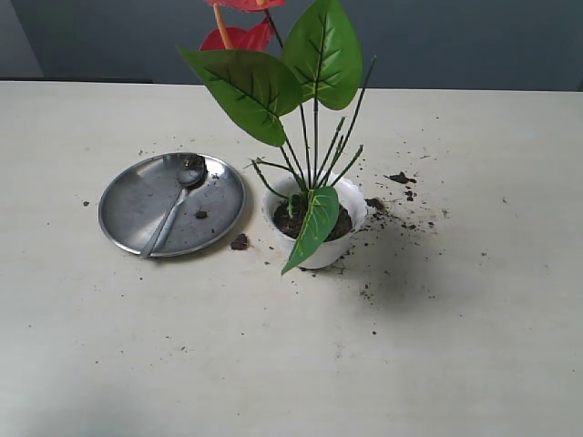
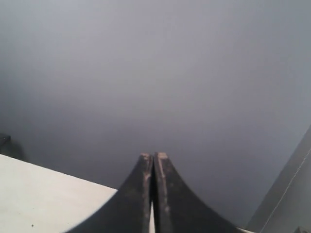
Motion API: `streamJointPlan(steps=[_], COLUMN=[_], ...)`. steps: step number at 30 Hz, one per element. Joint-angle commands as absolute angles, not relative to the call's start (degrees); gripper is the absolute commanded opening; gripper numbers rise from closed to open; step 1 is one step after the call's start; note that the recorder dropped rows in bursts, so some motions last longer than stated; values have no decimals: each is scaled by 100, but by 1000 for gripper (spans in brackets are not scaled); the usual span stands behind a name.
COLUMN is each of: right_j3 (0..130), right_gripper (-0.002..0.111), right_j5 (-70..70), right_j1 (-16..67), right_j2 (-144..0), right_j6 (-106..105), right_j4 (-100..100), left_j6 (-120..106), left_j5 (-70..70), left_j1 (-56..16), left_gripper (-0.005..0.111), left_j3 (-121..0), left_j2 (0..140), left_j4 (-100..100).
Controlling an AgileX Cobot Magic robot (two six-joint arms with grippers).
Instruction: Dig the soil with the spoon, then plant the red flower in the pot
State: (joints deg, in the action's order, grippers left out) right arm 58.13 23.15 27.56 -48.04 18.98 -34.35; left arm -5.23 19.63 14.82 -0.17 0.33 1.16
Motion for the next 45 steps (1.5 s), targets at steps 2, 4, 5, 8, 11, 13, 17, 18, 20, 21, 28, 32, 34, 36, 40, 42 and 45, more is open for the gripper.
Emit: streamJointPlan(steps=[2,4,5,8,11,13,17,18,20,21,28,32,34,36,40,42,45], right_j3=[5858,5858,5837,5750,5496,5251,4752,4613,4308,4150,3243,2896,2813,2771,2731,2719,2719], right_gripper=[0,0,0,0,0,0,0,0,0,0,0,0,0,0,0,0,0], right_j5=[2427,2427,2427,2390,2293,2233,2194,2194,2167,2129,2084,2153,2343,2435,2465,2513,2512], right_j1=[2402,1969,1737,1111,558,204,-372,-512,-771,-913,-1363,-1307,-1303,-1315,-1315,-1315,-1315], right_j2=[-4749,-4749,-4749,-4681,-4425,-4162,-3600,-3440,-3128,-2974,-1946,-1448,-1309,-1295,-1295,-1295,-1295], right_j6=[2244,2497,2532,2532,2532,2532,2507,2507,2507,2486,1391,-407,-1204,-1567,-1652,-1652,-1652], right_j4=[-3528,-3399,-3297,-2925,-2775,-2717,-2593,-2495,-2275,-2186,-991,466,1136,1427,1528,1554,1752], left_j6=[-513,-513,-513,-513,-513,-513,-513,-513,-513,-513,-513,-513,-513,-513,-513,-513,-513], left_j5=[1921,1921,1921,1921,1921,1921,1921,1921,1921,1934,1934,1934,1934,1934,1934,1934,1934], left_j1=[1476,1476,1476,1476,1476,1476,1476,1476,1476,1476,1476,1476,1476,1476,1476,1476,1476], left_gripper=[0,0,0,0,0,0,0,0,0,0,0,0,0,0,0,0,0], left_j3=[0,0,0,0,0,0,0,0,0,0,0,0,0,0,0,0,0], left_j2=[0,0,0,0,0,0,0,0,0,0,0,0,0,0,0,0,0], left_j4=[125,125,125,125,125,125,125,125,125,125,125,125,125,125,125,125,125])
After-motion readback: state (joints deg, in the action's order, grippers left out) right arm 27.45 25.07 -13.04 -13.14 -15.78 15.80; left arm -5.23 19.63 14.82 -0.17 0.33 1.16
